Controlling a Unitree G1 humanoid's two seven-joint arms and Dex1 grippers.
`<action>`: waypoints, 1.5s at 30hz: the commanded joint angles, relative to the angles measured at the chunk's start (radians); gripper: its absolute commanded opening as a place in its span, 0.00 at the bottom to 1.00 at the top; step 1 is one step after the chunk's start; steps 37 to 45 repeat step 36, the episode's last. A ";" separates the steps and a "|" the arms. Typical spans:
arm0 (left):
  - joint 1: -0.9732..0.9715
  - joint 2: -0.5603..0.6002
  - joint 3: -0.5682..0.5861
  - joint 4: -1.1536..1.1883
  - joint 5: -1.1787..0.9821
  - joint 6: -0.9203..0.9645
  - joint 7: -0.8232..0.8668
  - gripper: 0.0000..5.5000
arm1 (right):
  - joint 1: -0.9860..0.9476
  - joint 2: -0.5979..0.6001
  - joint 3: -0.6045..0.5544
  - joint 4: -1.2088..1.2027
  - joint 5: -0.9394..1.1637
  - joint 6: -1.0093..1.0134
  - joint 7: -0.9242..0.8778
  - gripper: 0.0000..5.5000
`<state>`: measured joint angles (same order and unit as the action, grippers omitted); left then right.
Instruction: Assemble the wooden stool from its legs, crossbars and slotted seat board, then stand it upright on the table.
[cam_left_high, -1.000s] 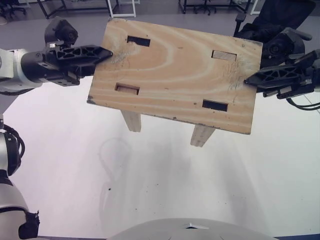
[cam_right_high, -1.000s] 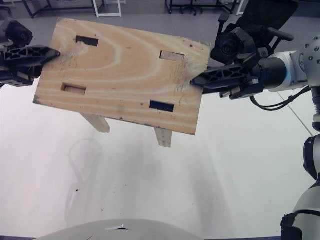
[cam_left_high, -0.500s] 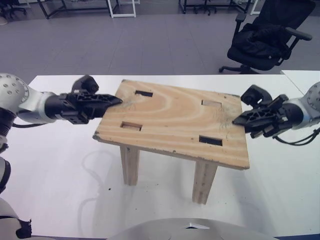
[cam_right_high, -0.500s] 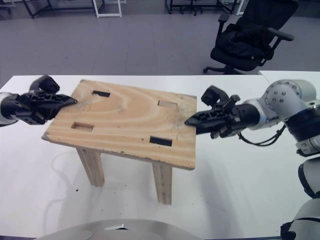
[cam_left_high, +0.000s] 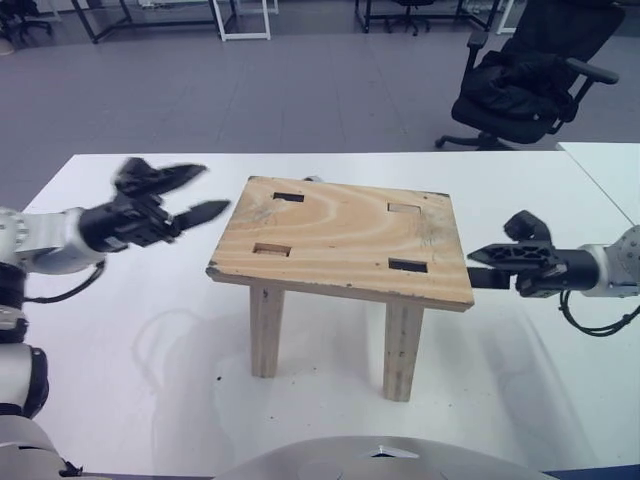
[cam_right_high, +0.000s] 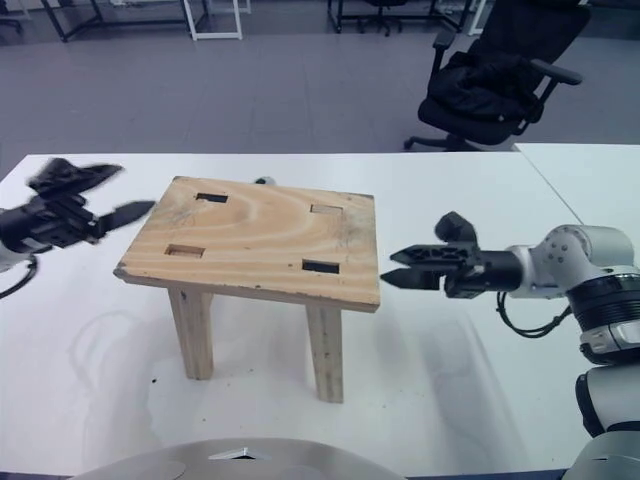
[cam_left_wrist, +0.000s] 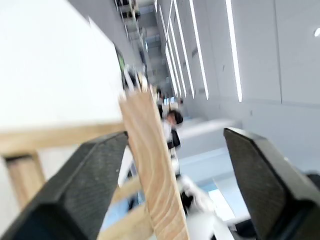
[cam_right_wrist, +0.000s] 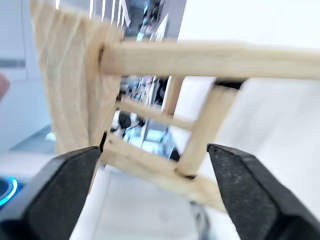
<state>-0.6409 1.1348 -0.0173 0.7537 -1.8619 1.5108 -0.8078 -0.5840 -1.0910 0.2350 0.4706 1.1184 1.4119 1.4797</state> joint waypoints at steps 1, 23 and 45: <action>0.214 0.120 0.244 -0.001 0.253 -0.269 -0.119 0.76 | 0.043 -0.001 -0.302 0.184 -0.021 -0.161 -0.118 0.87; 0.766 -0.629 0.478 -0.637 1.252 -1.487 0.505 0.83 | 0.190 0.514 -0.562 0.529 -0.660 -1.553 -0.913 0.95; -0.633 -0.409 -0.093 -0.776 1.689 -1.031 0.433 0.83 | 0.198 0.441 -0.583 0.475 -0.722 -1.498 -0.865 0.95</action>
